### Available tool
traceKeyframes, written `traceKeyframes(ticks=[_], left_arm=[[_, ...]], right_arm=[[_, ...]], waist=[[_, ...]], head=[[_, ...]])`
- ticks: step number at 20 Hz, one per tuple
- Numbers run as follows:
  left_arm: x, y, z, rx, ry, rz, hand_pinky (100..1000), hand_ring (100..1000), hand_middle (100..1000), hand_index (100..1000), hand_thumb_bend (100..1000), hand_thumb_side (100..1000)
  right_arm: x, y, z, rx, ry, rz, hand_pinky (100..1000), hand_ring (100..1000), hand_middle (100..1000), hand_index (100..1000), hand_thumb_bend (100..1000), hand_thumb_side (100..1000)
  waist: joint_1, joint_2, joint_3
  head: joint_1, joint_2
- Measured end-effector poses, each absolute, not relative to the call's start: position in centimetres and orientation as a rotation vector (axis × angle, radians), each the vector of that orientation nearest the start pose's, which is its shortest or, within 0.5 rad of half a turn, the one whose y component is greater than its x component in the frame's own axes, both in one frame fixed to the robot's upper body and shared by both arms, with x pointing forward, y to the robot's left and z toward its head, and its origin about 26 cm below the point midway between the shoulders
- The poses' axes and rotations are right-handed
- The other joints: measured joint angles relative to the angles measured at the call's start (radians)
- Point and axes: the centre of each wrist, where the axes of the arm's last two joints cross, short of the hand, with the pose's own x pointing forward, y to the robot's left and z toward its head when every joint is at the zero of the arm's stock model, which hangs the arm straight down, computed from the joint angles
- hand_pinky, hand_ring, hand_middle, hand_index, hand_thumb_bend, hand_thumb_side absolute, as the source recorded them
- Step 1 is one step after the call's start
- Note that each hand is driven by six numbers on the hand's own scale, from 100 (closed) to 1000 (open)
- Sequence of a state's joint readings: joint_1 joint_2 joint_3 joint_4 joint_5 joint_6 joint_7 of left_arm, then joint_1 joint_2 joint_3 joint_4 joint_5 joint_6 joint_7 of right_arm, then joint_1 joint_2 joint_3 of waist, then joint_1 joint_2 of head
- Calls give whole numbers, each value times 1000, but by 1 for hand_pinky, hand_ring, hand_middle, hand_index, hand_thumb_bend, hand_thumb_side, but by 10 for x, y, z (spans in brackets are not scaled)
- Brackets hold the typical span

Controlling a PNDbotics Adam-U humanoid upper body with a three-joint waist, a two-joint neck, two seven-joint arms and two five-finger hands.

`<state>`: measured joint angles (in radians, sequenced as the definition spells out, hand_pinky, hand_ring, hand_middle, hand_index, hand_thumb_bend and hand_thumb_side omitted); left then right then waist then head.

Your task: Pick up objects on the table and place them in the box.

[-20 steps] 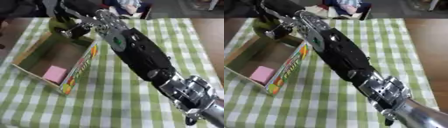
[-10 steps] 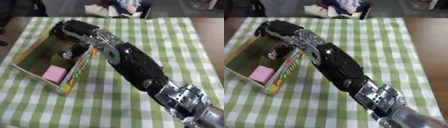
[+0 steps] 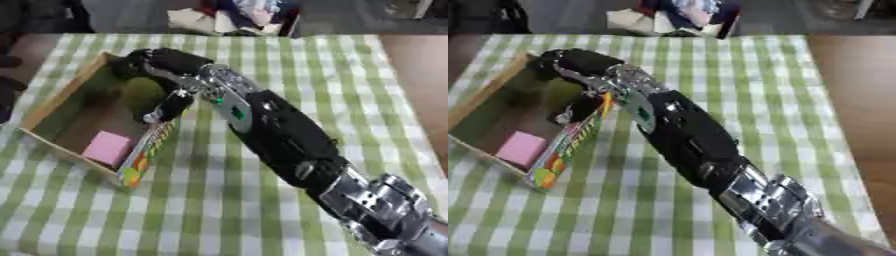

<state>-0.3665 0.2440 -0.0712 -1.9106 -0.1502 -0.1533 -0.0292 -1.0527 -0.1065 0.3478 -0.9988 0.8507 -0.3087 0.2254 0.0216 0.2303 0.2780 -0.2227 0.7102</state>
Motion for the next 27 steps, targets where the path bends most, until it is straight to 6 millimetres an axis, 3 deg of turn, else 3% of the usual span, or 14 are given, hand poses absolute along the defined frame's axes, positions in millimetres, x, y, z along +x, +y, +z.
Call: traceKeyframes(ticks=[7,14,17,20,24,27], left_arm=[[318,230,183,166,-2371,-496,570,710,734,803,523,656],[318,233,173,168,-2336,-496,547,665,674,761,512,665],[318,232,170,162,-2326,-508,545,662,669,758,512,667],[319,232,164,155,-2297,-529,556,715,730,846,603,772],[328,212,148,60,-2181,-623,566,758,782,923,696,776],[337,184,138,-70,-2111,-674,546,749,784,959,728,725]], right_arm=[[444,-90,229,815,2819,-2010,720,819,920,981,423,404],[424,-118,261,854,2985,-1666,700,791,871,957,402,403],[413,-125,272,853,3020,-1586,698,788,867,955,401,404],[403,-129,280,844,3054,-1533,675,761,821,930,380,409],[390,-147,284,825,3133,-1363,675,759,811,924,358,410],[376,-149,285,812,3163,-1239,681,761,809,923,346,412]], waist=[[-7,-2,-41],[-15,-9,-121],[-15,-10,-126],[-17,-12,-149],[-10,-20,-246],[-6,-22,-279]], head=[[24,0],[68,0],[78,0],[84,0],[117,0],[135,0]])
